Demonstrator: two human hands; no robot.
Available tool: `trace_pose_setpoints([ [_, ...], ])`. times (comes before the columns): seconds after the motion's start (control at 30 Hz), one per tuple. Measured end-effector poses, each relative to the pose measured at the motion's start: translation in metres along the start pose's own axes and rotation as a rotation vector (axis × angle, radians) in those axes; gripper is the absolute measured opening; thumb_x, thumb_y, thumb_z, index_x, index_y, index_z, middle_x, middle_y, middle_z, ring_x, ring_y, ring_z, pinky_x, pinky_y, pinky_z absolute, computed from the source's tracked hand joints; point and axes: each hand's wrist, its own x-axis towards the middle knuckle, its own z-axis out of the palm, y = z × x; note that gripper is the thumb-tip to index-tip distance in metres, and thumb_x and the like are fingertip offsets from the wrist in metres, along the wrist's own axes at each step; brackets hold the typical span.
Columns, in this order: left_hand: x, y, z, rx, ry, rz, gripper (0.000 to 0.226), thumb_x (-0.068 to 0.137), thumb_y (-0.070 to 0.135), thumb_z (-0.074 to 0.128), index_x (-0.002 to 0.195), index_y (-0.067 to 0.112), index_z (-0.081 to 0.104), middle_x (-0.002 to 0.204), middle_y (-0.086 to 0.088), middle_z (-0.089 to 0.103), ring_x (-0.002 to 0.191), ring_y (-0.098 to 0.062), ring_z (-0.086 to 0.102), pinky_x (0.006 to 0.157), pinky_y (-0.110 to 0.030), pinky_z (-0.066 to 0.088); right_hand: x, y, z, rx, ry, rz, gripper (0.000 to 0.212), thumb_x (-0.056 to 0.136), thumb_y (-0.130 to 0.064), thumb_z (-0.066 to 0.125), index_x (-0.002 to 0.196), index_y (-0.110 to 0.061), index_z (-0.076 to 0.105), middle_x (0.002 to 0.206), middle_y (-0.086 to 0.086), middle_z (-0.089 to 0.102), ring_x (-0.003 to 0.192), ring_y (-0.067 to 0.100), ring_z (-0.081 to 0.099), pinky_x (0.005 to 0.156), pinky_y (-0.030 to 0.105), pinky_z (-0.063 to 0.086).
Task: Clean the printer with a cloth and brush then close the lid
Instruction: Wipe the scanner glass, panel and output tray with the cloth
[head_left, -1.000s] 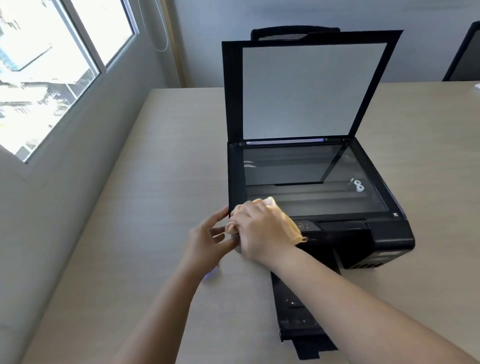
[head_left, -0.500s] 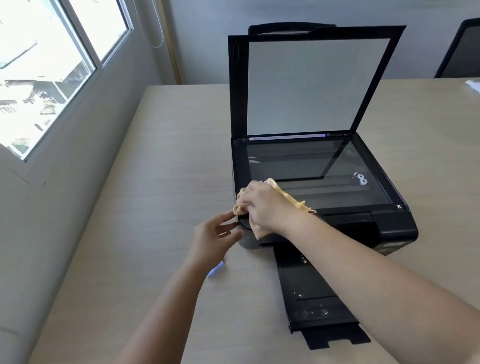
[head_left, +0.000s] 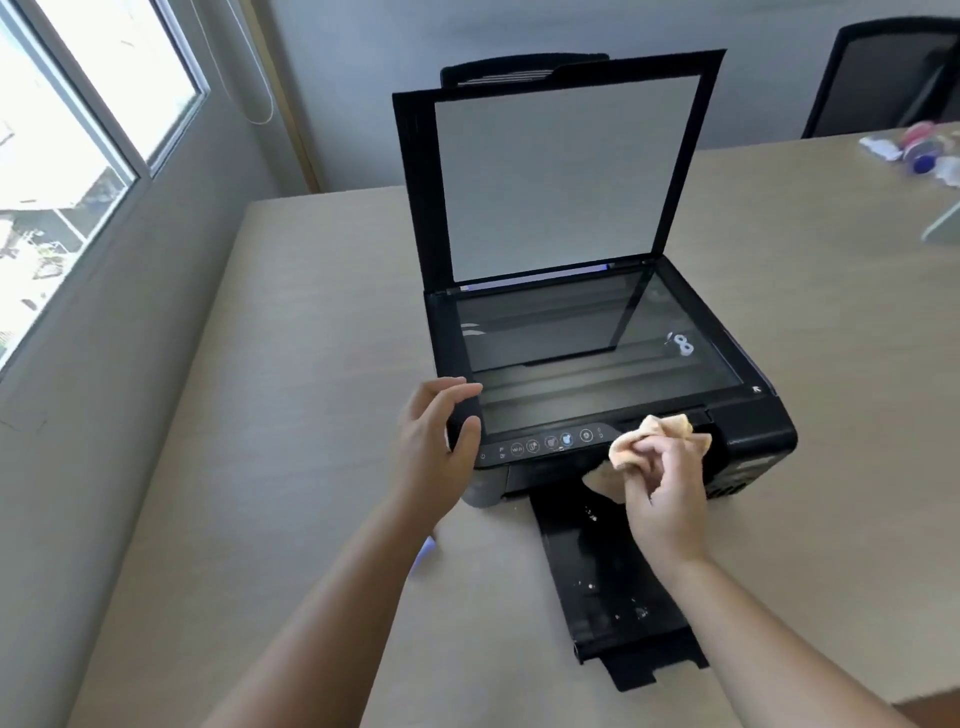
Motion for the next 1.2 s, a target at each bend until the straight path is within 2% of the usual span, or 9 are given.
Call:
trace_pose_setpoints([
  [0.13,0.01,0.001,0.019,0.156,-0.042,0.155,0.029,0.088,0.022,0.053,0.115,0.021,0.065,0.128,0.001,0.052,0.118,-0.015,0.047,0.102,-0.035,0.04,-0.023,-0.038,0.027,0.31,-0.006,0.307,0.014,0.087,0.003,0.058,0.087,-0.008,0.05,0.093,-0.007,0.054,0.083,0.0,0.056,0.073,0.019,0.045],
  [0.3,0.013,0.004,0.039,0.269,-0.039,0.25,0.025,0.091,0.021,0.052,0.112,0.023,0.066,0.134,0.003,0.049,0.121,-0.02,0.047,0.104,-0.032,0.033,-0.051,-0.07,0.072,0.278,-0.29,0.138,0.039,0.078,-0.003,0.063,0.071,-0.039,0.053,0.068,-0.013,0.051,0.065,0.008,0.047,0.062,0.019,0.04],
  [0.47,0.016,0.001,0.038,0.304,-0.02,0.262,0.025,0.091,0.024,0.049,0.11,0.024,0.066,0.129,0.005,0.054,0.119,-0.019,0.048,0.101,-0.028,0.031,-0.027,-0.035,0.032,0.228,-0.084,0.347,0.021,0.079,-0.004,0.068,0.077,-0.025,0.065,0.079,-0.004,0.064,0.076,0.01,0.059,0.066,0.015,0.045],
  [0.57,0.017,-0.004,0.033,0.316,0.004,0.225,0.024,0.09,0.024,0.05,0.11,0.025,0.065,0.129,0.007,0.054,0.121,-0.019,0.047,0.101,-0.029,0.031,-0.018,-0.006,0.024,0.199,0.04,0.595,0.024,0.083,-0.004,0.064,0.076,-0.027,0.058,0.082,-0.003,0.063,0.081,0.016,0.061,0.072,0.03,0.048],
  [0.67,0.017,-0.006,0.035,0.235,0.08,0.076,0.027,0.091,0.028,0.048,0.115,0.024,0.06,0.134,0.006,0.049,0.123,-0.019,0.045,0.103,-0.034,0.032,-0.024,-0.016,0.055,0.311,-0.099,0.735,0.027,0.084,-0.006,0.062,0.07,-0.029,0.057,0.08,0.005,0.065,0.078,0.027,0.064,0.077,0.047,0.056],
  [0.77,0.016,-0.005,0.038,0.055,0.141,-0.068,0.033,0.092,0.029,0.046,0.123,0.019,0.052,0.14,0.002,0.043,0.129,-0.017,0.04,0.108,-0.031,0.028,-0.041,-0.054,0.087,0.307,-0.333,0.72,0.027,0.083,-0.011,0.067,0.067,-0.031,0.059,0.077,-0.002,0.065,0.075,0.017,0.062,0.075,0.03,0.053],
  [0.97,0.016,-0.011,0.043,-0.104,0.151,-0.206,0.043,0.095,0.033,0.043,0.135,0.018,0.04,0.145,0.002,0.038,0.136,-0.013,0.034,0.114,-0.034,0.029,-0.029,-0.062,0.056,0.441,-0.202,0.65,0.008,0.077,-0.015,0.072,0.071,-0.016,0.068,0.072,0.009,0.07,0.061,0.029,0.063,0.061,0.039,0.056],
  [1.1,0.015,-0.006,0.044,-0.125,0.127,-0.255,0.043,0.099,0.028,0.045,0.14,0.019,0.036,0.148,0.005,0.037,0.138,-0.011,0.032,0.115,-0.032,0.026,-0.006,-0.023,0.014,0.481,0.211,0.748,0.009,0.086,-0.02,0.068,0.089,-0.025,0.061,0.094,0.005,0.068,0.088,0.022,0.065,0.077,0.033,0.052],
  [1.2,0.014,-0.007,0.044,-0.131,0.141,-0.273,0.044,0.099,0.031,0.044,0.141,0.022,0.035,0.149,0.007,0.037,0.139,-0.01,0.031,0.116,-0.037,0.027,0.014,-0.012,0.016,0.732,0.43,0.96,0.013,0.095,-0.016,0.055,0.108,-0.02,0.055,0.102,0.008,0.066,0.083,0.017,0.063,0.077,0.03,0.05],
])
